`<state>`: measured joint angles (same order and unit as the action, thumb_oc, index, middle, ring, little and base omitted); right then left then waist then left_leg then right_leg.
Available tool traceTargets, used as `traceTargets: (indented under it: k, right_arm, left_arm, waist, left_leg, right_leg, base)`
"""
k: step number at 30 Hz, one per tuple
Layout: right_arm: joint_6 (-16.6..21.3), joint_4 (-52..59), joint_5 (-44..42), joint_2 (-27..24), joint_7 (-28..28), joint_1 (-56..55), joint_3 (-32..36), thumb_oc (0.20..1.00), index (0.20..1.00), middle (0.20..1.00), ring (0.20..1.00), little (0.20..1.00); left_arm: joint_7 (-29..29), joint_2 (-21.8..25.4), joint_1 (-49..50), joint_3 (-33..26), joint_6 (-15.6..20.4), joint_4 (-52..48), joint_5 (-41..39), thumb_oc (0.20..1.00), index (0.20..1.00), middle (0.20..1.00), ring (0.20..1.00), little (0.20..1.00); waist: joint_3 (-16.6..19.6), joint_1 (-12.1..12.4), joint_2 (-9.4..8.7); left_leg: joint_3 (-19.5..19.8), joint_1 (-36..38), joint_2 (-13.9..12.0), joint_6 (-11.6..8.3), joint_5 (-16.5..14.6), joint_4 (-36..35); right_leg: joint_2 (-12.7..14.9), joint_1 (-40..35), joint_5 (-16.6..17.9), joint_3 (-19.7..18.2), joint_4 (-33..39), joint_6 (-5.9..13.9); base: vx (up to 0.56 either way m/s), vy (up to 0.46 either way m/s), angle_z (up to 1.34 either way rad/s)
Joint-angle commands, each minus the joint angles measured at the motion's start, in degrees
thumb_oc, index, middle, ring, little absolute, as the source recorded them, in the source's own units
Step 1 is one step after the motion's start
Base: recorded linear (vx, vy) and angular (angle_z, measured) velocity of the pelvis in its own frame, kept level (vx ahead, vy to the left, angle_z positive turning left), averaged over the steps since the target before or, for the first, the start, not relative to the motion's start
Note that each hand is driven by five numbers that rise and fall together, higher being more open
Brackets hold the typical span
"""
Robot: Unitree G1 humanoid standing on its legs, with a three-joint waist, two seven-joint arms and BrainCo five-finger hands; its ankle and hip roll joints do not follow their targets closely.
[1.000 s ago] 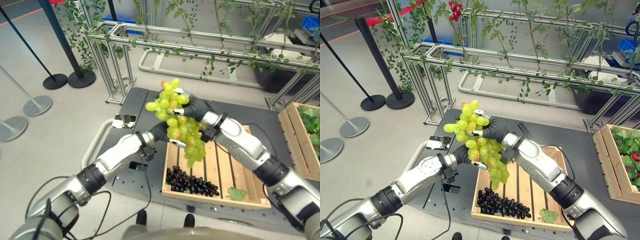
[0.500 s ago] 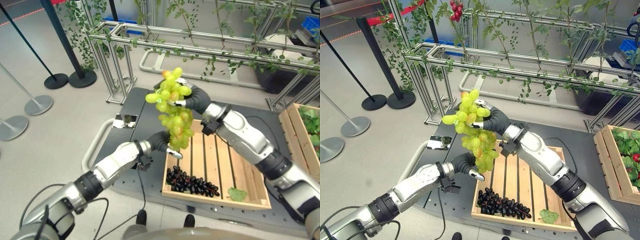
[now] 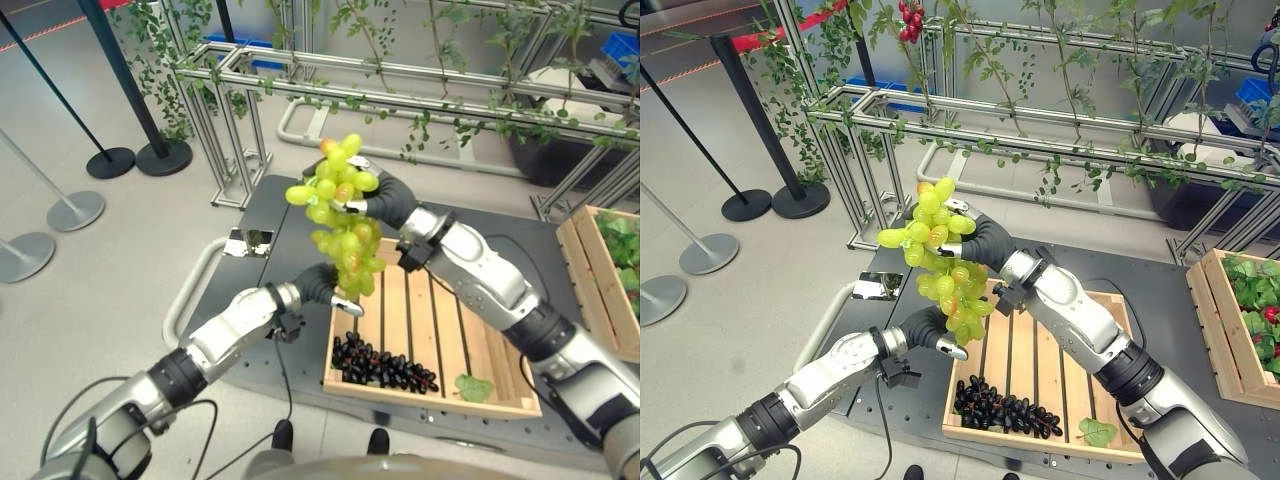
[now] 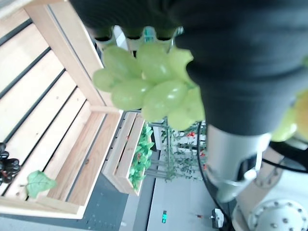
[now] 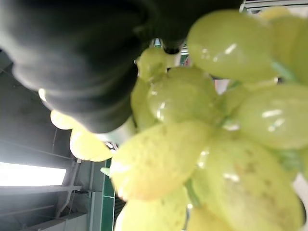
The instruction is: Pick up the fruits from the basket on one side to the basket on the other side
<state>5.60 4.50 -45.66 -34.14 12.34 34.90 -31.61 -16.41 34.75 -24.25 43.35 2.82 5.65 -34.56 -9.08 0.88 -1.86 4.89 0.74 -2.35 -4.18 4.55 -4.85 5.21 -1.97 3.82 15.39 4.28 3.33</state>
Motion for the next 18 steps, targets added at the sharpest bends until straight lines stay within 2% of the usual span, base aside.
traceTargets:
  k: [1, 18]
  right_arm:
    - [4.07, 4.78, -1.35, 2.15, 1.03, -0.49, 4.15, 0.2, 0.2, 0.2, 0.2, 0.2]
    - [2.62, 4.75, -1.66, 3.38, 2.84, -4.87, 3.47, 0.2, 0.2, 0.2, 0.2, 0.2]
  left_arm:
    - [0.27, -0.71, -1.78, -3.24, 2.57, 1.29, -1.84, 1.0, 1.0, 1.0, 1.0, 1.0]
    - [0.17, -1.32, -1.04, -3.95, 2.63, 2.13, -1.36, 1.0, 1.0, 1.0, 1.0, 1.0]
  waist:
    - [1.78, 0.68, -3.42]
    - [1.52, 0.43, -3.0]
  left_leg:
    - [-0.02, -0.04, 1.93, 1.78, -5.04, 3.12]
    - [-0.04, -0.23, 1.9, 1.72, -4.96, 3.19]
  right_leg:
    - [3.43, 0.67, -3.72, -0.82, -6.43, 5.31]
    - [3.59, 0.82, -3.83, -0.63, -6.64, 5.31]
  base:
    - [0.0, 0.0, 0.0]
    - [0.0, 0.0, 0.0]
